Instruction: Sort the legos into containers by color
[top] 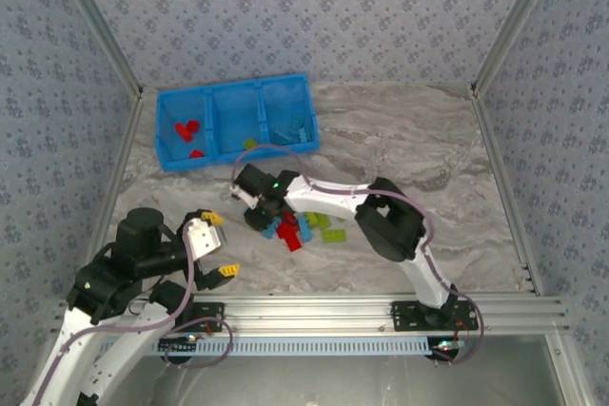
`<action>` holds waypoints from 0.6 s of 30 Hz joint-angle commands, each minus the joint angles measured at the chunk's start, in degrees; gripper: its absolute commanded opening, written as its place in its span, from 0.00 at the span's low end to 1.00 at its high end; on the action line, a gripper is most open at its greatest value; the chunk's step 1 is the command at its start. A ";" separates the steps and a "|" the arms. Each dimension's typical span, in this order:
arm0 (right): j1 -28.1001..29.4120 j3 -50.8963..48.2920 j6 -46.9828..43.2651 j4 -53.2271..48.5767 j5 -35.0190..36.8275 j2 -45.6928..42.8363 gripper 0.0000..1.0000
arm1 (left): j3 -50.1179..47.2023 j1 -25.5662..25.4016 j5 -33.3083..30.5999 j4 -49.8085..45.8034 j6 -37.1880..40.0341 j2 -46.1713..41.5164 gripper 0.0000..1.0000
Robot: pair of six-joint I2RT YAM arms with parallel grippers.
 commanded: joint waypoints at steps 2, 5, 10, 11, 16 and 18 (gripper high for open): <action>-4.62 -2.12 2.92 6.51 1.28 -10.91 0.25 | -1.62 -0.36 -0.85 14.80 -13.88 -0.01 0.99; -9.22 -2.50 5.16 9.05 5.18 -13.34 0.25 | -2.17 -0.35 -5.20 22.87 -25.97 2.68 0.99; -16.23 1.99 7.76 12.08 10.94 -9.70 0.25 | 0.94 -0.36 -15.14 22.56 -38.66 8.35 0.99; -17.25 4.64 7.35 11.62 11.09 -7.43 0.25 | 2.01 -0.34 -18.07 21.30 -40.84 9.35 0.99; -19.78 22.62 4.99 5.05 13.54 6.67 0.29 | 4.91 -0.28 -23.27 17.32 -46.93 13.30 0.99; -20.73 29.34 4.95 2.01 12.34 10.85 0.37 | 5.18 -0.32 -22.42 16.50 -49.04 14.34 0.99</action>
